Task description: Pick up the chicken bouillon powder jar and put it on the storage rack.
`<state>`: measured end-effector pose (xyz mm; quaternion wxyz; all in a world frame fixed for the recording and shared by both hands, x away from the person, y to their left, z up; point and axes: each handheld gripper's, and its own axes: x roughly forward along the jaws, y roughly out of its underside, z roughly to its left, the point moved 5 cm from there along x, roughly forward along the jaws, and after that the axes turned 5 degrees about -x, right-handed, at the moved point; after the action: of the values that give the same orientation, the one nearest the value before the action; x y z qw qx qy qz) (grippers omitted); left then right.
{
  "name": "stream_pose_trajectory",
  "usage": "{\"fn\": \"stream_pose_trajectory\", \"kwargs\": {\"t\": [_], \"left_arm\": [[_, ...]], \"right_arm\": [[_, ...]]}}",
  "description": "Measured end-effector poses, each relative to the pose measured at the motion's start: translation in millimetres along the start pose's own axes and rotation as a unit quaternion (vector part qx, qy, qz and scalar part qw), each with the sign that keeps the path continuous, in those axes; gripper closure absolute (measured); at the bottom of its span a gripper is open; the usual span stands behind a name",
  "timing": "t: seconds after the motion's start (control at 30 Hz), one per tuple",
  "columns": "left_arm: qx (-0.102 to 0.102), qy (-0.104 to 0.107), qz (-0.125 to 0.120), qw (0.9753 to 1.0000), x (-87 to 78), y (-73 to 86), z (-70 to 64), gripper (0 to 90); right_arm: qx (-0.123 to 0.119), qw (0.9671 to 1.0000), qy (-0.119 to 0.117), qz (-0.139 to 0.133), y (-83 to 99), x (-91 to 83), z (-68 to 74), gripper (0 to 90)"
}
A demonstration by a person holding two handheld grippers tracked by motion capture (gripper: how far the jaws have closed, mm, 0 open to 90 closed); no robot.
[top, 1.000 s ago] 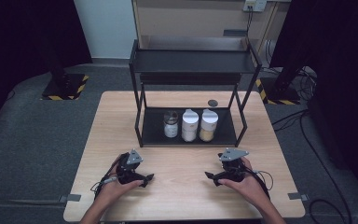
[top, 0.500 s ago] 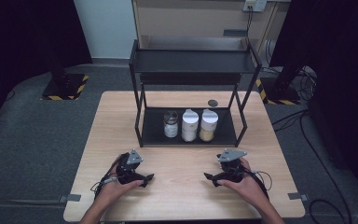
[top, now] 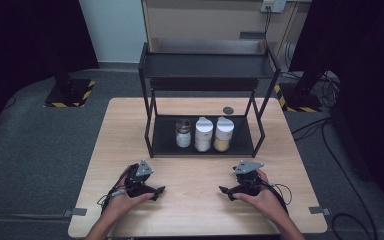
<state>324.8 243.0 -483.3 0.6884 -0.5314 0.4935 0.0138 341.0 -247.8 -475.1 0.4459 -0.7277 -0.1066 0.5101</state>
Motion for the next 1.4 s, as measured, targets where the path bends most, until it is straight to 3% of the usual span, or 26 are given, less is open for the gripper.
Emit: {"fn": "stream_pose_trajectory", "kwargs": {"t": [0.5, 1.4], "left_arm": [[0.0, 0.0, 0.0, 1.0, 0.0, 0.0, -0.1, 0.0], [0.0, 0.001, 0.0, 1.0, 0.1, 0.1, -0.1, 0.0]], "right_arm": [[-0.002, 0.9997, -0.005, 0.022, 2.7, 7.8, 0.9, 5.6], [0.002, 0.9998, -0.007, 0.02, 3.7, 8.5, -0.5, 4.4]]}}
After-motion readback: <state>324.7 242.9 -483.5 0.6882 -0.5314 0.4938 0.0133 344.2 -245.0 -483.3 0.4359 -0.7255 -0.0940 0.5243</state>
